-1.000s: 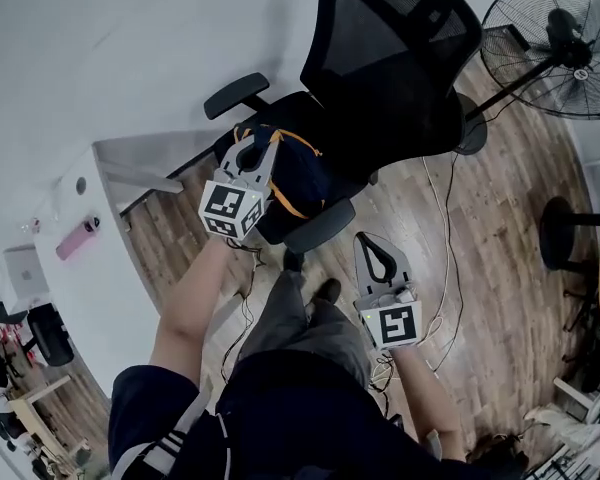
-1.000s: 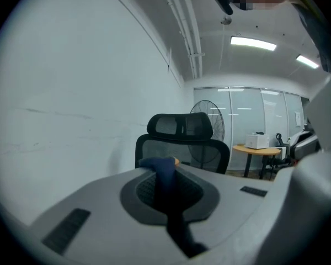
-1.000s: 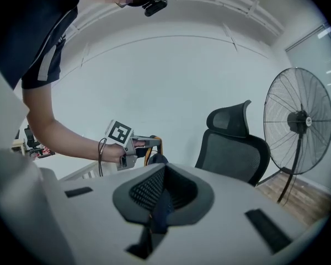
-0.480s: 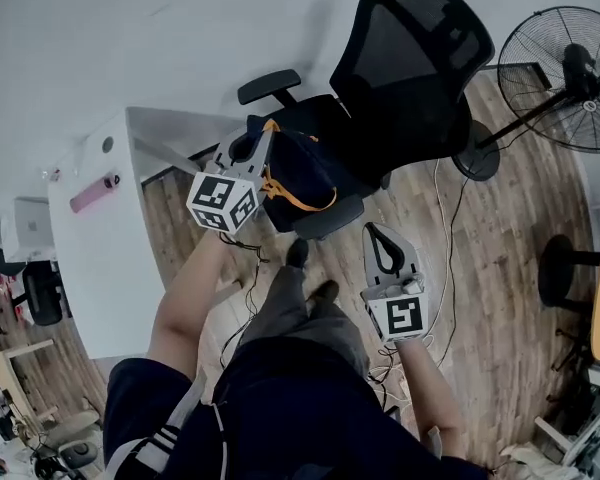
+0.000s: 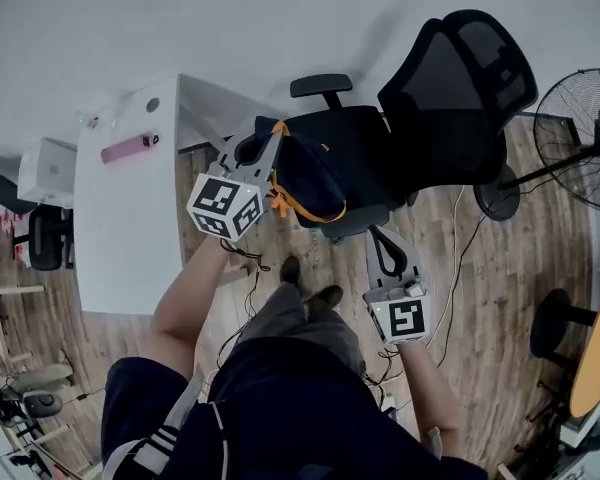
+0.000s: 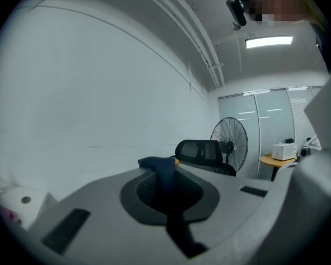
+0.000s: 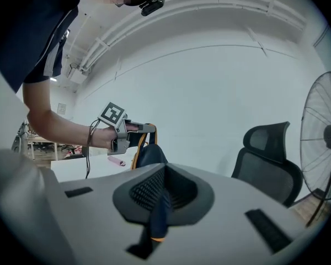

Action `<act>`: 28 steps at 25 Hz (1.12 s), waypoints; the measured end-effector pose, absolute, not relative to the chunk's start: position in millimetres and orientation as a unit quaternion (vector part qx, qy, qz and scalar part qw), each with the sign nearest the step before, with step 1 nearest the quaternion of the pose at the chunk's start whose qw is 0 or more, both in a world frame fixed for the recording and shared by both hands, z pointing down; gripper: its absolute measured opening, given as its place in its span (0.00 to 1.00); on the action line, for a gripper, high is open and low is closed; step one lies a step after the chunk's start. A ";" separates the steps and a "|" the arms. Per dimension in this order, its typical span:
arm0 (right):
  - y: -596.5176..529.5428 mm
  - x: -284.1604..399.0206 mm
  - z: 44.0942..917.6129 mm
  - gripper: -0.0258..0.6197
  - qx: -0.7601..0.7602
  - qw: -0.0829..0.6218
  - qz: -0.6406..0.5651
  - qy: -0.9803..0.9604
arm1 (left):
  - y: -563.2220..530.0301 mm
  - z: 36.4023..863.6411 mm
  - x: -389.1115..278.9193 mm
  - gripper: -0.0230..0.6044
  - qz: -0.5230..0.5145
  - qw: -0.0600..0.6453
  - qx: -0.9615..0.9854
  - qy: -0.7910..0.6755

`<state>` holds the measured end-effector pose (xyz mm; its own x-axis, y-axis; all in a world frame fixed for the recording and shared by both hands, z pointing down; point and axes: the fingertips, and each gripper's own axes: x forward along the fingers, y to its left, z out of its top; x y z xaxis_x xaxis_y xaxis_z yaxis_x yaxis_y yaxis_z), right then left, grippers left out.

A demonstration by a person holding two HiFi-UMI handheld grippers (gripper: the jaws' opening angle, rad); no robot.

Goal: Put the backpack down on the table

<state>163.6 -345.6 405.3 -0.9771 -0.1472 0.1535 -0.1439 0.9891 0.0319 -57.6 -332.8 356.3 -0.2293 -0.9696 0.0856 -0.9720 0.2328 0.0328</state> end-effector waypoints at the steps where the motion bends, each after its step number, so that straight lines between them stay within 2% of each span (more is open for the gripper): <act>1: -339.6 158.3 402.3 0.04 0.065 0.073 -0.012 -0.995 | -322.6 351.6 -59.0 0.04 0.012 0.042 0.615 -0.787; 9: -295.1 107.6 389.6 0.04 0.011 0.072 -0.011 -0.997 | -241.3 305.9 -69.8 0.04 -0.001 0.027 0.590 -0.807; 15: -249.6 64.6 389.8 0.04 -0.038 0.100 -0.040 -0.993 | -170.9 262.0 -91.2 0.04 -0.009 0.011 0.571 -0.821; 25: -157.7 -7.4 361.2 0.04 -0.112 0.061 -0.067 -0.990 | -37.8 215.4 -116.7 0.04 -0.016 0.007 0.532 -0.847; 28: -139.7 -21.3 360.4 0.04 -0.125 0.062 -0.076 -0.987 | -1.7 187.8 -117.0 0.04 -0.022 -0.018 0.519 -0.855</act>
<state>-21.3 -139.7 360.4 -0.9608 0.2381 0.1418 0.2570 0.9570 0.1346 -117.0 -1.7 187.8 -0.4614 -0.8856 -0.0530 -0.8872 0.4610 0.0194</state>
